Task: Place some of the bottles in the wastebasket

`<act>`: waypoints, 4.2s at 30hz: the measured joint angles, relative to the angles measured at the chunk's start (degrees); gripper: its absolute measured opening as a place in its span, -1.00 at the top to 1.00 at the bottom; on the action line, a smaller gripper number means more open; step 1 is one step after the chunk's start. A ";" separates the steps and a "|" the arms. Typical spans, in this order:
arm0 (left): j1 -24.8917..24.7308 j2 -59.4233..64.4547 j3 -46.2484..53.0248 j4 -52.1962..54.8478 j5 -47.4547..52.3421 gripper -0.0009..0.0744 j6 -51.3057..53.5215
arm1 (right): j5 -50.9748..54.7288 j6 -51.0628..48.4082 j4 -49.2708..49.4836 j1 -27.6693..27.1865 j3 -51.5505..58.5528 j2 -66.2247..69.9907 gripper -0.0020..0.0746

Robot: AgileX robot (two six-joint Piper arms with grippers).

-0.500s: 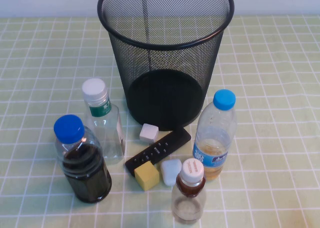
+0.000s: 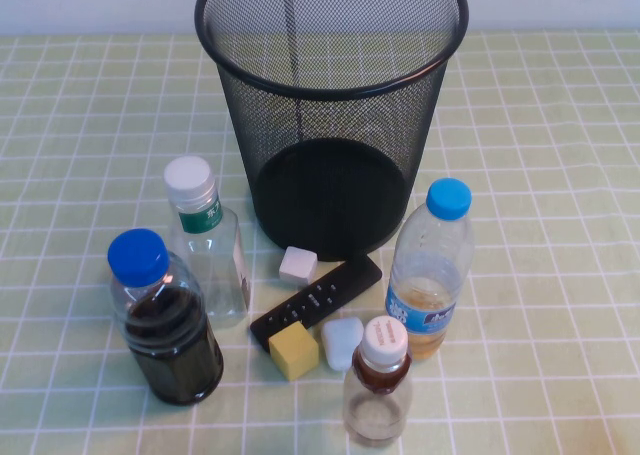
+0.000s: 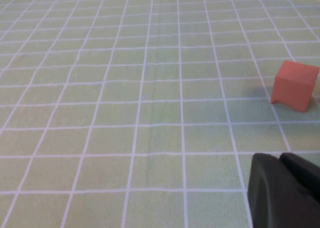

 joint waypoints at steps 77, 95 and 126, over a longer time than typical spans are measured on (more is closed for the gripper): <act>0.00 0.00 0.00 0.00 0.00 0.99 0.00 | 23.96 -2.68 19.34 0.38 -31.29 45.86 0.95; 0.00 0.00 0.00 0.00 0.00 0.99 0.00 | -12.51 -2.98 16.28 37.56 -29.12 49.68 0.95; 0.00 0.00 0.00 0.00 0.00 0.99 0.00 | -55.76 1.03 10.16 61.13 -14.58 59.34 -0.48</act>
